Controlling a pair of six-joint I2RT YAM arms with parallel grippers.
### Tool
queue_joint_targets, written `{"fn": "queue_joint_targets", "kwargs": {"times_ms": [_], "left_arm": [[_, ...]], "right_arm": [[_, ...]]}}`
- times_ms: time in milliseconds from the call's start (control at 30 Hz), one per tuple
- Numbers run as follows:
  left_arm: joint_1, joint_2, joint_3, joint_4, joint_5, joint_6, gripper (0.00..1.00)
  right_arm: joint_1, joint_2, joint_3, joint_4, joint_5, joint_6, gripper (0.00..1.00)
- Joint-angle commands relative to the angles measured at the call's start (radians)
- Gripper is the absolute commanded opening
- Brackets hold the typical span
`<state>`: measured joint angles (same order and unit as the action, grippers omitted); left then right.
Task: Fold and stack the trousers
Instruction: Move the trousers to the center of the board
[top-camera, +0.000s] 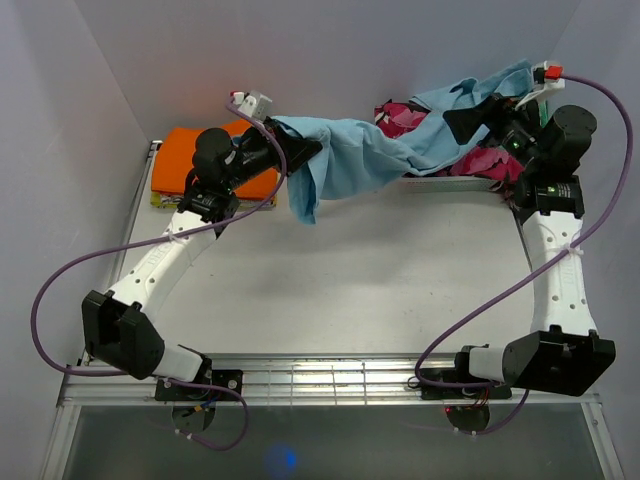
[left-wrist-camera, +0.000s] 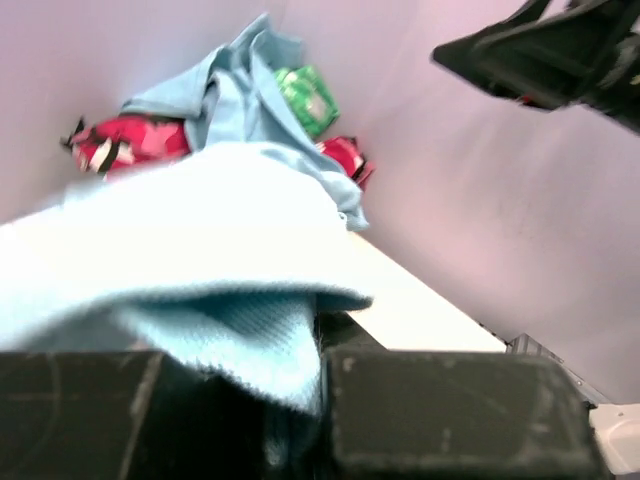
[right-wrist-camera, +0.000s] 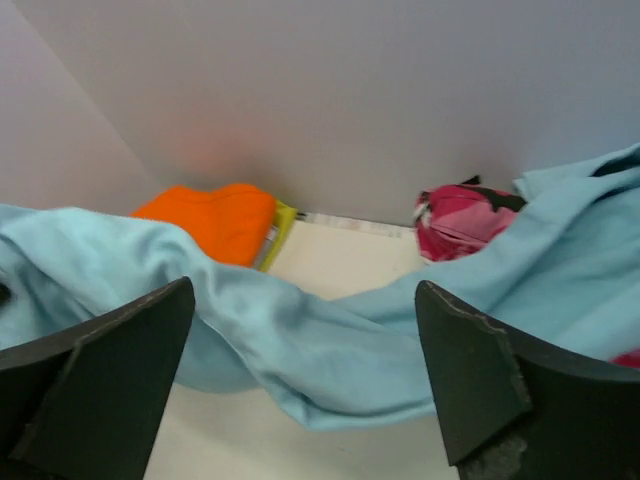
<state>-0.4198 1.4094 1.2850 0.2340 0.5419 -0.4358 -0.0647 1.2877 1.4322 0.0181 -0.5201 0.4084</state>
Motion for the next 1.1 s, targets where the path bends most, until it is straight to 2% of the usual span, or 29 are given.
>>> {"fn": "queue_joint_targets", "kwargs": {"times_ms": [0,33,133,333,367,467,567,667,733,900,1033,1067], "left_arm": [[0.003,-0.052,0.146,0.097,0.085,0.038,0.0],[0.004,-0.041,0.174,0.097,0.089,0.048,0.0],[0.009,-0.007,0.307,0.081,0.099,0.065,0.0],[0.009,0.111,0.614,0.048,0.093,0.049,0.0],[0.009,0.131,0.705,0.047,0.09,0.048,0.0],[0.009,0.204,0.859,0.05,0.081,0.048,0.0],[0.009,0.256,0.959,0.059,0.081,0.037,0.0],[0.007,0.266,0.985,0.083,0.093,0.032,0.0],[0.007,0.252,0.996,0.106,0.099,0.043,0.0],[0.007,0.229,1.039,0.117,0.095,0.034,0.0],[0.004,0.18,0.986,0.119,0.104,0.017,0.0],[0.004,0.165,0.979,0.119,0.122,0.017,0.0]], "right_arm": [[-0.058,-0.019,-0.01,-0.079,-0.193,-0.322,0.9],[-0.063,-0.016,-0.01,-0.119,-0.214,-0.503,0.9],[-0.064,-0.017,-0.048,-0.2,-0.232,-0.769,0.9],[-0.061,-0.063,-0.216,-0.051,-0.235,-0.884,0.91],[-0.061,-0.073,-0.245,0.012,-0.229,-0.866,0.92],[-0.055,-0.094,-0.338,0.049,-0.231,-0.81,0.97],[-0.008,-0.079,-0.395,0.089,-0.239,-0.648,1.0],[0.066,-0.038,-0.444,0.213,-0.143,-0.481,1.0],[0.152,0.034,-0.434,0.333,-0.046,-0.386,0.96],[0.23,0.275,-0.239,0.385,0.07,-0.3,0.98],[0.238,0.516,0.014,0.405,0.161,-0.209,0.98],[0.238,0.551,0.133,0.407,0.175,-0.189,0.98]]}}
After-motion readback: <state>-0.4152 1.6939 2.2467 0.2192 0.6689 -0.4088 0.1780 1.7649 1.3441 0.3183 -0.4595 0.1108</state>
